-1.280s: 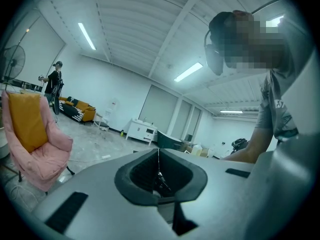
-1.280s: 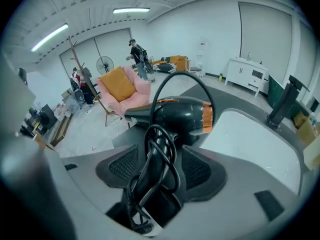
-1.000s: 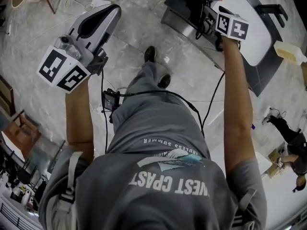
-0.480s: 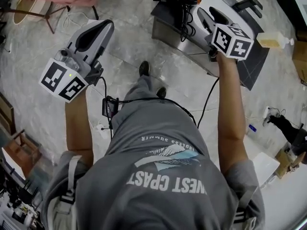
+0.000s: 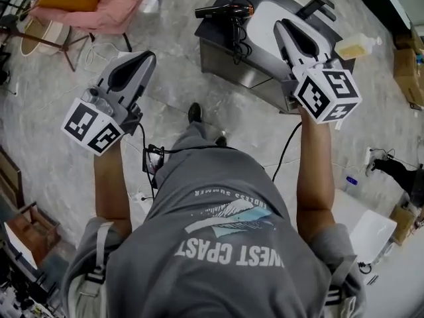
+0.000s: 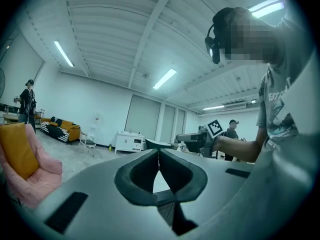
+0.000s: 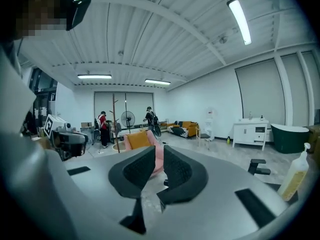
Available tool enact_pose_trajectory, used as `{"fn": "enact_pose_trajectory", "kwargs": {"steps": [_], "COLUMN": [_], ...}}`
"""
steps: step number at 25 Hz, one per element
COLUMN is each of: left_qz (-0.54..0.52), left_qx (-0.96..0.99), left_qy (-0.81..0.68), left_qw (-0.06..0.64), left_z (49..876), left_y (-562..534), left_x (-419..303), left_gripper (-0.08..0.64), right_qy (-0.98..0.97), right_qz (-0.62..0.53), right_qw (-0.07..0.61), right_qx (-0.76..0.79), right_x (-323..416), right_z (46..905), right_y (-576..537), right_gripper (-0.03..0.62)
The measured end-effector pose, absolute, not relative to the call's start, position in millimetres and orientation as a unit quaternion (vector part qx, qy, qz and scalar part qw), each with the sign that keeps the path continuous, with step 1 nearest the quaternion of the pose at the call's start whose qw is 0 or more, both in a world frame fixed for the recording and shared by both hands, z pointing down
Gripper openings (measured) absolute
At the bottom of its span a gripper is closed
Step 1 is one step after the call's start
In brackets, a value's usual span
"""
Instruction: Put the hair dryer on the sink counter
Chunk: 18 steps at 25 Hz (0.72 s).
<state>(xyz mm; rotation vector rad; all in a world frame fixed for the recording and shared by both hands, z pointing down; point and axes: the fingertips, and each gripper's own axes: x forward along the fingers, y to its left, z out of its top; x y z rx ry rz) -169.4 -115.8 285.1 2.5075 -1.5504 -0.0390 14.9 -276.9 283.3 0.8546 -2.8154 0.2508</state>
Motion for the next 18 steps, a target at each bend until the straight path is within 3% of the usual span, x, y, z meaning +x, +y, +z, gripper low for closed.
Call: {"fn": "enact_pose_trajectory", "kwargs": {"steps": [18], "left_qz": [-0.019], "left_qx": [0.851], "left_qy": [-0.517], "left_qw": [0.093], "left_z": [280.1], "left_y": [-65.6], "left_x": [-116.1], "left_gripper": [0.02], "right_qy": [-0.971], "right_qz": [0.021], "right_qw": [0.011], "right_qx": [0.236], "right_x": [77.5], "right_z": [190.4], "right_y": [-138.3], "right_gripper": [0.028]}}
